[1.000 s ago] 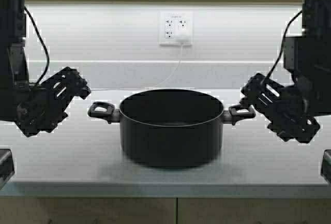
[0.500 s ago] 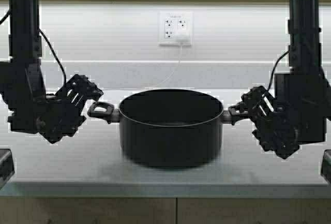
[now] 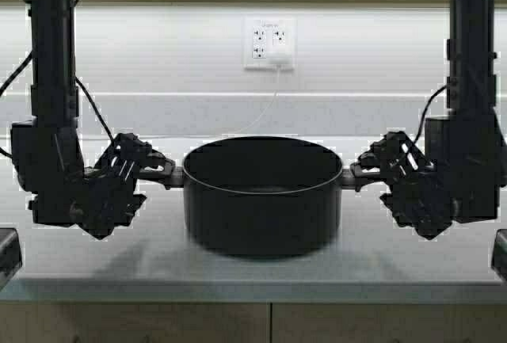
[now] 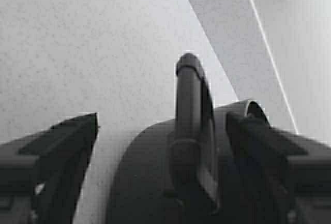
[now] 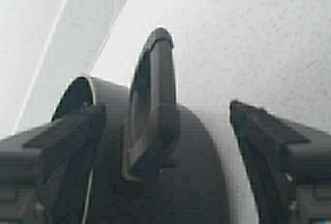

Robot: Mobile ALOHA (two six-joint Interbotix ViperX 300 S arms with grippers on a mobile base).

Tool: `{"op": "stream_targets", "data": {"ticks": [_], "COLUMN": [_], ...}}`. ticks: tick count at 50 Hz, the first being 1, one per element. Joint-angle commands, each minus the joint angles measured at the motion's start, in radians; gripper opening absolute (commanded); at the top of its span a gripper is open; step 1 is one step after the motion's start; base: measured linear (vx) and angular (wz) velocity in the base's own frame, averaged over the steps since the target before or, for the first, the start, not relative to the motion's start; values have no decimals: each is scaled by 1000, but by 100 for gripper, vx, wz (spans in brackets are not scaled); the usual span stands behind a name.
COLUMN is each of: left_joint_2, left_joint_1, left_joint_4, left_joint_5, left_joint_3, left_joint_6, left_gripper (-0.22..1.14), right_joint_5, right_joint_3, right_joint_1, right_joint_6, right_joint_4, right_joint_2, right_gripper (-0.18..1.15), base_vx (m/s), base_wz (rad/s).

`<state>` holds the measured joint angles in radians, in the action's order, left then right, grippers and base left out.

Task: Open the cabinet, put the pot inside, then close it

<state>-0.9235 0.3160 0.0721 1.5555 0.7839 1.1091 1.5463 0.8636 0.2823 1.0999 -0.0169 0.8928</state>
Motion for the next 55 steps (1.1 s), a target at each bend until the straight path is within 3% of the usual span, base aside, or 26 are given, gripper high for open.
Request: {"op": "stream_targets", "data": {"ticks": [1,5,10,18,21,29,41,55], "left_joint_2": [18,17,15,15,17,15,80,327], "left_joint_1": [2,2,3,3,2,3,2,3], "left_joint_4": [-2,-5,-46,-51,-46,-41,-41,-41], "left_joint_5": [9,8,5,-11,-18,-28,-12,11], "left_joint_3": [-8,-12,-31,-40,-40,-31,31,183], "left_joint_6": [2,2,-3,5,3,-3,-29,-120], "left_gripper": [99,91,69,3,-12,6,1,1], "right_joint_5": [9,9,9,9,14,20,78,83], "right_joint_3": [-23,-35,-57,-71,-67,-64,0,137], "right_joint_1": [-23,-25,-25,-25,-25,-25,-25,-23], "right_joint_6": [14,26,34,60,61,57,54,54], "right_joint_4": [54,63,67,67,63,67,83,97], "right_joint_2": [-9,2,28,52,52,46,-12,-160], "right_gripper": [97,84,58,12,0,7,6,7], "base_vx": [0,0,0,0,0,0,0,0], "base_wz": [0,0,0,0,0,0,0,0]}}
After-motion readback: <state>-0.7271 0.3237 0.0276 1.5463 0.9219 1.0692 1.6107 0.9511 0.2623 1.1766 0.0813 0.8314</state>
